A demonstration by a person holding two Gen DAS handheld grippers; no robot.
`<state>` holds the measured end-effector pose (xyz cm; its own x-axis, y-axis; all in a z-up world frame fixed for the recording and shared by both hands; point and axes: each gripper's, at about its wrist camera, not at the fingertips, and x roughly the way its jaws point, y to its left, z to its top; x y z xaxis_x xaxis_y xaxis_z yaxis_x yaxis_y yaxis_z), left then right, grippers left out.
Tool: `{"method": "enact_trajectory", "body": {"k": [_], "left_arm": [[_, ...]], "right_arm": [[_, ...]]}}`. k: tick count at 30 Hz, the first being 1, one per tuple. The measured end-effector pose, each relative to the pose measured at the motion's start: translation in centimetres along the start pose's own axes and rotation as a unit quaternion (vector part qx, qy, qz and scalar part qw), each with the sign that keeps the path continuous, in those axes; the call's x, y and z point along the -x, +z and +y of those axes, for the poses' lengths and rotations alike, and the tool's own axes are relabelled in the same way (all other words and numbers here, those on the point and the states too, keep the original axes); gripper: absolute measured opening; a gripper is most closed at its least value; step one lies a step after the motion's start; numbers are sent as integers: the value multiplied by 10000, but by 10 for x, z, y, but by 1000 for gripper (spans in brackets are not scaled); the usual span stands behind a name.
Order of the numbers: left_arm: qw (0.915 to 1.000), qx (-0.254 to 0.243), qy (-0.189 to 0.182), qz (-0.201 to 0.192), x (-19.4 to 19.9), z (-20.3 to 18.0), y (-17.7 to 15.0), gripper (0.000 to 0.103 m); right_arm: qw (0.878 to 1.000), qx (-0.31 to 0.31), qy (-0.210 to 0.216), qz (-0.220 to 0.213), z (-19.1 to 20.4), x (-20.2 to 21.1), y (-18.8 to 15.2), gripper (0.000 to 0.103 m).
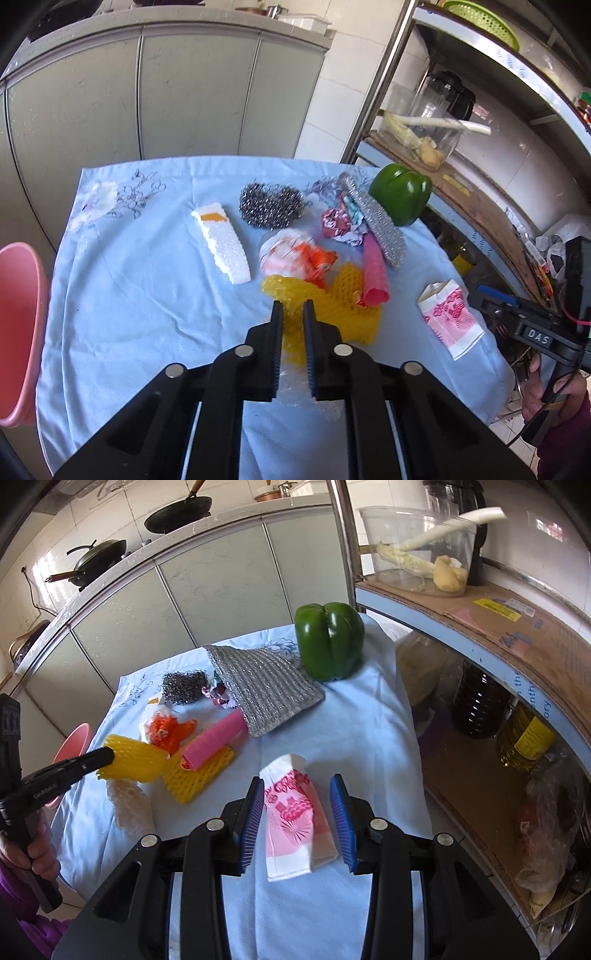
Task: Collect trash
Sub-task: 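Grasp the yellow foam net with the left tool while the right tool grasps the pink-white paper packet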
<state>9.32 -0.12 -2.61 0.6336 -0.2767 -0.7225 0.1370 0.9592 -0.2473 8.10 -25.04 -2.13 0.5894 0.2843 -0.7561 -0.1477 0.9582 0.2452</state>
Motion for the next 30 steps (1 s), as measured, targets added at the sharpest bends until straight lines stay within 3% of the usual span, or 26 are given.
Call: {"method": "enact_trajectory", "body": {"k": [16,30], "left_arm": [[9969,416,-189,-635,50,30,6,8],[9964,581,-227,-578,54,41,-4,8]], "right_arm": [[9991,-137,128,368,-4,-17,-16,38],[9993,31,42,379,7,-17,-26,38]]}}
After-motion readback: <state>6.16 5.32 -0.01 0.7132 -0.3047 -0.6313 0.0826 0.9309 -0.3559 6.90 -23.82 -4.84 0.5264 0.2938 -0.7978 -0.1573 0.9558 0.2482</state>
